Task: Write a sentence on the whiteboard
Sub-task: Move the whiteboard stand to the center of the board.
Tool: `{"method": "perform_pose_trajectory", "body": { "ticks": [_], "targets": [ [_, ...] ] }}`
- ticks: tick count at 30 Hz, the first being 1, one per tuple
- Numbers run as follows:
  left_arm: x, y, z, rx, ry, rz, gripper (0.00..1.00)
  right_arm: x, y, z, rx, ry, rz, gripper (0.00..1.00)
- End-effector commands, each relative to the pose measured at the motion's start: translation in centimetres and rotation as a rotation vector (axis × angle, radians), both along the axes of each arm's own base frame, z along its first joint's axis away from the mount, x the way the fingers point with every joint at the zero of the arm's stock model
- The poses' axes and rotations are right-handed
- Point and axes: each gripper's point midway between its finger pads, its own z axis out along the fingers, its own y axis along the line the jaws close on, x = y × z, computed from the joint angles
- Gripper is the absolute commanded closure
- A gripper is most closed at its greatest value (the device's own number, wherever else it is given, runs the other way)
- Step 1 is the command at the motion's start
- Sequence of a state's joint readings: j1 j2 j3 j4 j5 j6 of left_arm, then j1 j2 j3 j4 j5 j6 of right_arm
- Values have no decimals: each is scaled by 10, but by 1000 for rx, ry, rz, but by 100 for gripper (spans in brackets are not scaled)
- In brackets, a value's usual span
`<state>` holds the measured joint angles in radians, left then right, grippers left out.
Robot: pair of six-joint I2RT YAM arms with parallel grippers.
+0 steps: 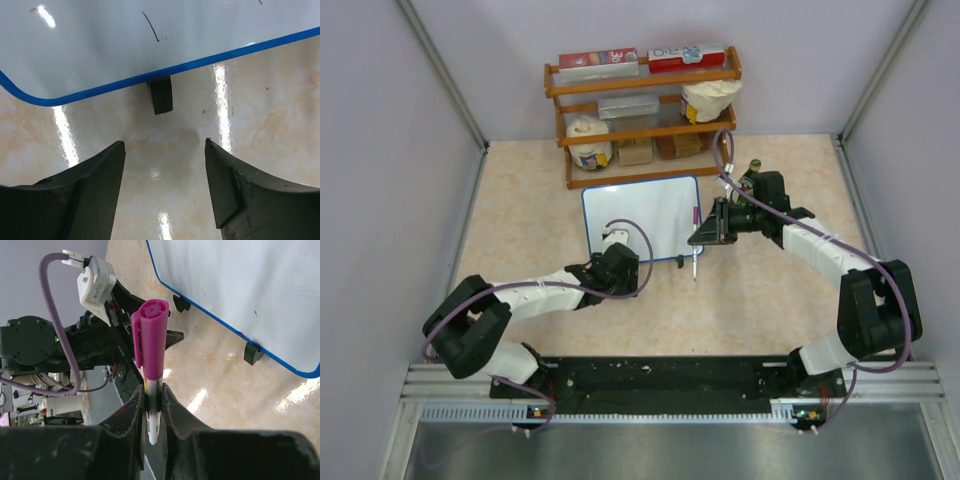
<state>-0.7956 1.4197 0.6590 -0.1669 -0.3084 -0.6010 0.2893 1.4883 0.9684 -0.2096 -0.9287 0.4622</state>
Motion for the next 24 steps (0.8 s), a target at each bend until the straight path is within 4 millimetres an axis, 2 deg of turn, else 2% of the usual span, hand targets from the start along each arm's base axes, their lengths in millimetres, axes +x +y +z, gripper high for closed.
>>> {"method": "perform_pose_trajectory", "body": {
  "ticks": [1, 11, 24],
  "targets": [
    [17, -10, 1, -7, -54, 16, 33, 1, -1, 14, 15, -83, 11, 100],
    [29, -9, -17, 72, -38, 41, 44, 2, -1, 14, 16, -85, 11, 100],
    [27, -7, -28, 105, -6, 34, 66, 0, -1, 16, 19, -82, 13, 100]
  ]
}}
